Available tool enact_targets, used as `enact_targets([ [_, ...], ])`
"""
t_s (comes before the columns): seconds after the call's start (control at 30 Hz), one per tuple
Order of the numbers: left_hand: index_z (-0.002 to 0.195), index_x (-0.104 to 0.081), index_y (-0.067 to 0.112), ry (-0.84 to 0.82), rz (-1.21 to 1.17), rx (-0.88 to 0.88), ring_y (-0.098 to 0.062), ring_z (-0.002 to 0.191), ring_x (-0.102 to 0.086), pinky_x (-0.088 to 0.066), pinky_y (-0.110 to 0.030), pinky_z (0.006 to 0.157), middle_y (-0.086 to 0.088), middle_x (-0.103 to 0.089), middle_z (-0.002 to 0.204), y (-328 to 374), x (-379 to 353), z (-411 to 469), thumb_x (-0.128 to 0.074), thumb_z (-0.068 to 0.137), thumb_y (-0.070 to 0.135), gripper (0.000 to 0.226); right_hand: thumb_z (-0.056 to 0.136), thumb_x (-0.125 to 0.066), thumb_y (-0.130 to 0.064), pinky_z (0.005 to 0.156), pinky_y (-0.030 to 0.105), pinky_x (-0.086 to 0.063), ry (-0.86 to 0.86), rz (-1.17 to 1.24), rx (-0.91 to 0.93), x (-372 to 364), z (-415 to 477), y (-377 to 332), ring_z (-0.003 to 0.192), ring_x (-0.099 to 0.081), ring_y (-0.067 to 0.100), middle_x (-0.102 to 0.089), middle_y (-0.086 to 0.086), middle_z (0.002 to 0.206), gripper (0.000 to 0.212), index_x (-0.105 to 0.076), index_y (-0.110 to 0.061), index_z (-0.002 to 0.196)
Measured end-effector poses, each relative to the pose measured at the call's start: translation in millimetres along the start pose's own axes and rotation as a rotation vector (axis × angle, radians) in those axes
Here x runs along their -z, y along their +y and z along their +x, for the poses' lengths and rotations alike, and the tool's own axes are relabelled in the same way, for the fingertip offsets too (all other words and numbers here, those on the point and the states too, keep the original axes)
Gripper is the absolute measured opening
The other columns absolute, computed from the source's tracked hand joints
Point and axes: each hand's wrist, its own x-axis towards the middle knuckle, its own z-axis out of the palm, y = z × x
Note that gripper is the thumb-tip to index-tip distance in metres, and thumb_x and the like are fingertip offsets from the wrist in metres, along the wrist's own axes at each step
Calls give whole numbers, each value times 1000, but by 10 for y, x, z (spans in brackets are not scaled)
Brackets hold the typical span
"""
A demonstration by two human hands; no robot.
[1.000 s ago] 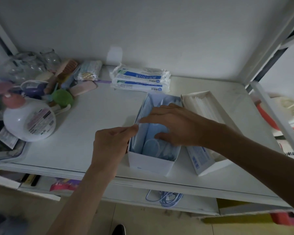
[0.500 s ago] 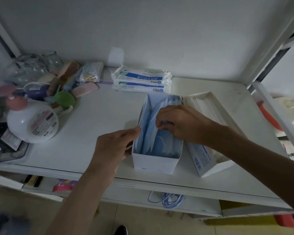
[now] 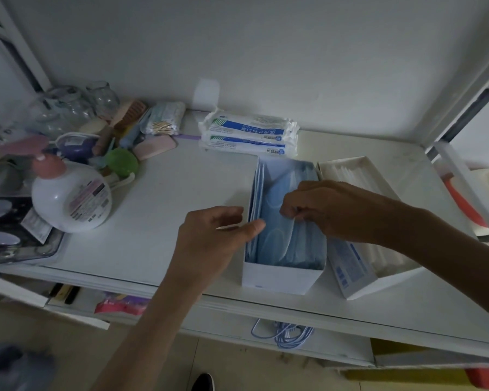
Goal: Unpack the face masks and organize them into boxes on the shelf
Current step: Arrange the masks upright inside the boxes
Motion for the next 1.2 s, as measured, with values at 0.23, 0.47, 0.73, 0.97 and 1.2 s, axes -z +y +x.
enact_targets([
  [0.23,94,-76,23,-45,-148,68,-14,87,-71,-59,-27,73,5,-76,84,0,-35,-27,-76,79,23,15,100,-41,-19,73,19,-45,16,88,-32,75,29,-183,83,-55,-1,-61,-10,93,36,-50,-35,131],
  [0.47,96,-76,21,-57,-225,139,-21,94,-70,-56,-39,86,-1,-76,92,-22,-24,-61,-70,83,24,14,98,-45,-12,88,21,-44,38,130,-14,52,7,-157,99,-55,6,-66,-6,109,36,-61,-25,127],
  [0.73,82,-75,29,47,-79,-39,-21,79,-72,-59,-46,78,2,-75,79,-13,-68,-121,-67,86,23,11,98,-47,-14,79,-1,-33,75,41,-16,-46,-16,-65,111,-55,8,-53,-2,132,30,-67,-21,118],
  [0.97,82,-75,26,244,256,-314,10,67,-64,-46,-2,63,22,-68,70,30,-111,-199,-70,84,20,8,98,-42,-12,84,32,-49,141,98,-17,-12,-33,-118,96,-58,14,-66,3,108,35,-55,-22,129],
  [1.2,108,-64,34,77,217,-148,0,92,-65,-53,-23,79,21,-66,104,-46,-119,-131,-74,57,60,57,90,-46,0,80,22,-44,100,76,65,-50,45,-79,92,-54,13,-62,1,107,49,-54,-17,136],
])
